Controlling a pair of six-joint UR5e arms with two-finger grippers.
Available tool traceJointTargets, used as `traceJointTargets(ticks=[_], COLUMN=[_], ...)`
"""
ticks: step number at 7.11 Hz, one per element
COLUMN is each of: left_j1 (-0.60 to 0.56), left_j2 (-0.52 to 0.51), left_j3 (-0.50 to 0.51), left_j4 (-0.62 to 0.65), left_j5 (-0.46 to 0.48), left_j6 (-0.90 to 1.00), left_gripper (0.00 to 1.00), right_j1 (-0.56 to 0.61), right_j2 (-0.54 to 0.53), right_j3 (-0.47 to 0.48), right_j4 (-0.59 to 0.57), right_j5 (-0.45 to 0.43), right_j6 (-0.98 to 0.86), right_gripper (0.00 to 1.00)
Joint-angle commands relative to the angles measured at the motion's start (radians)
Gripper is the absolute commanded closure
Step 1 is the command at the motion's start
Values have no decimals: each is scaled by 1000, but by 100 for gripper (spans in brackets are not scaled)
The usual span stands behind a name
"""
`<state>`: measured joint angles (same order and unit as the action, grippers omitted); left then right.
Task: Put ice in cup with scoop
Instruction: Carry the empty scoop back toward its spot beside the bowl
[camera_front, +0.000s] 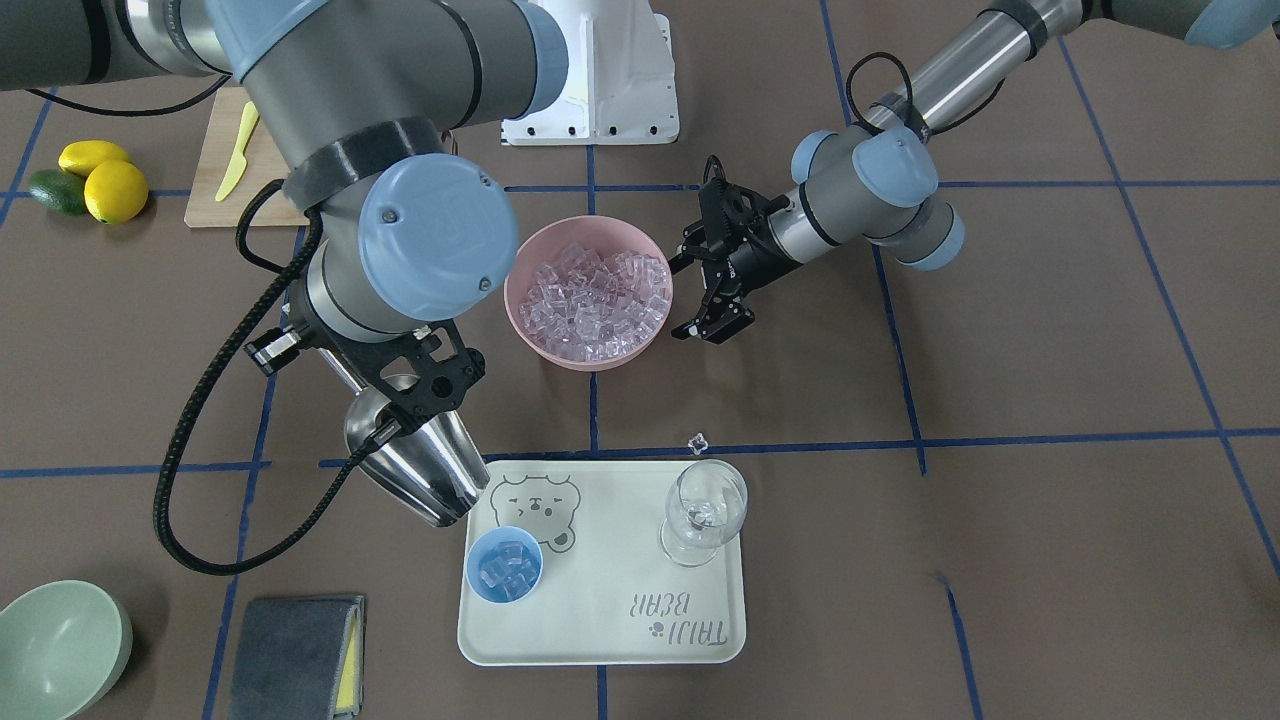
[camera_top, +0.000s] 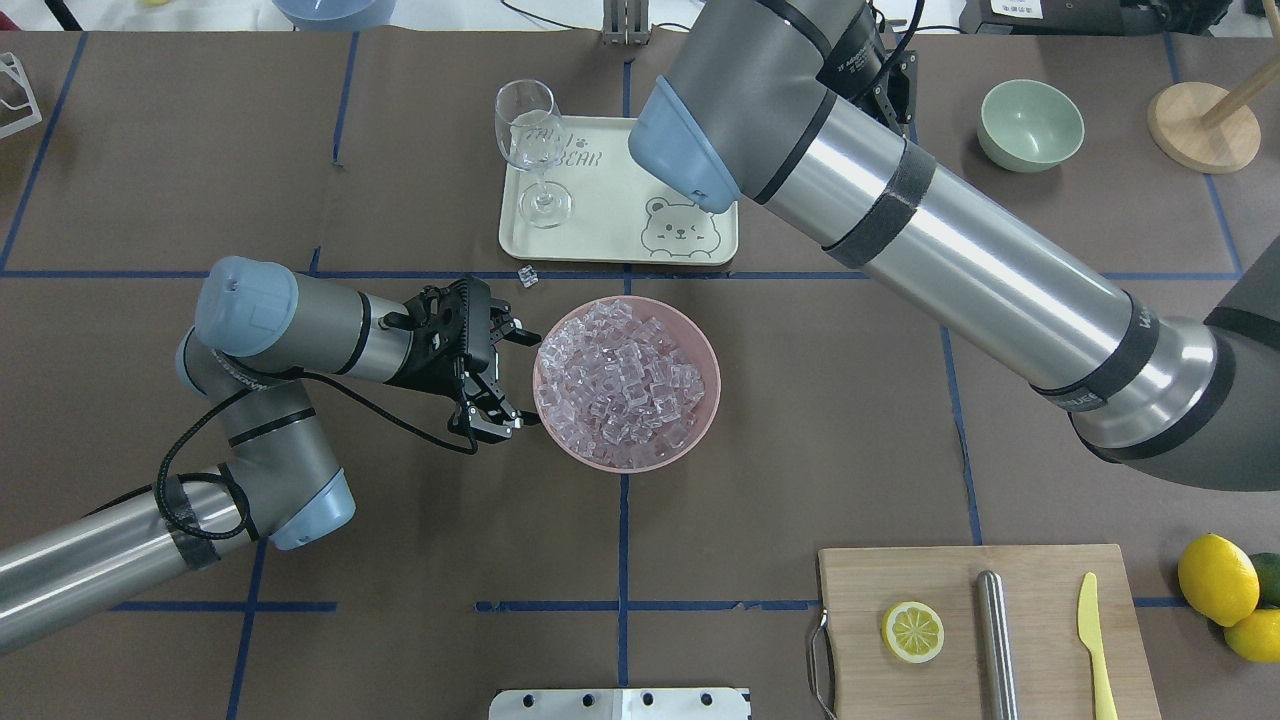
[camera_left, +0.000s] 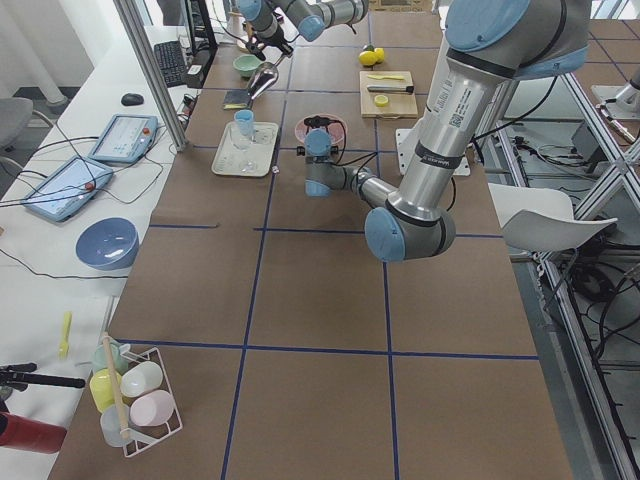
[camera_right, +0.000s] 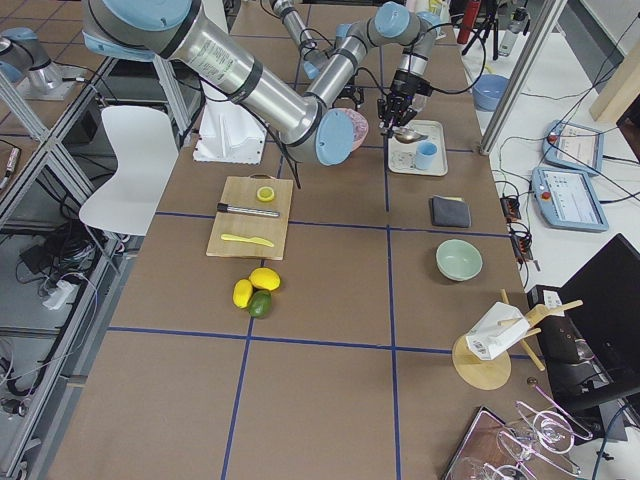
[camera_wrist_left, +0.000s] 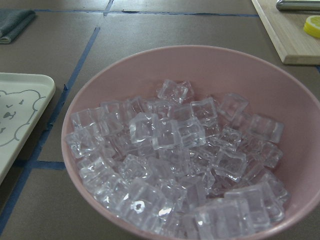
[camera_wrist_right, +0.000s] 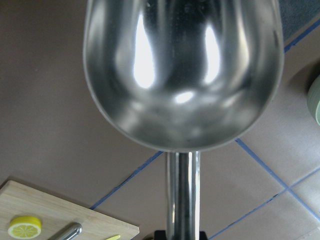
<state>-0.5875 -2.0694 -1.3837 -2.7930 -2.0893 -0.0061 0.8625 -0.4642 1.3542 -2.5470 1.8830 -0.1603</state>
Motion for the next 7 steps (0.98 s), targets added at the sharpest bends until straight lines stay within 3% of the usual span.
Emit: traceJointTargets(ticks=[1, 4, 5, 6, 7], left_j1=[0, 0, 0, 0, 0], left_j2=[0, 0, 0, 0, 0], left_j3=[0, 0, 0, -2, -2], left_j4=[0, 0, 0, 0, -2], left_j5=[0, 0, 0, 0, 0], left_j6=[0, 0, 0, 0, 0], left_gripper=[0, 0, 0, 0, 0], right_j1=[36, 84, 93, 95, 102], right_j2=[-7, -62, -171, -332, -449], right_j3=[2, 43, 194, 411, 571], right_j4=[16, 62, 68, 70, 68], right_j5=[83, 223, 270, 271, 271], right_j6=[18, 190, 271, 319, 352], right_gripper=[100, 100, 100, 100, 100])
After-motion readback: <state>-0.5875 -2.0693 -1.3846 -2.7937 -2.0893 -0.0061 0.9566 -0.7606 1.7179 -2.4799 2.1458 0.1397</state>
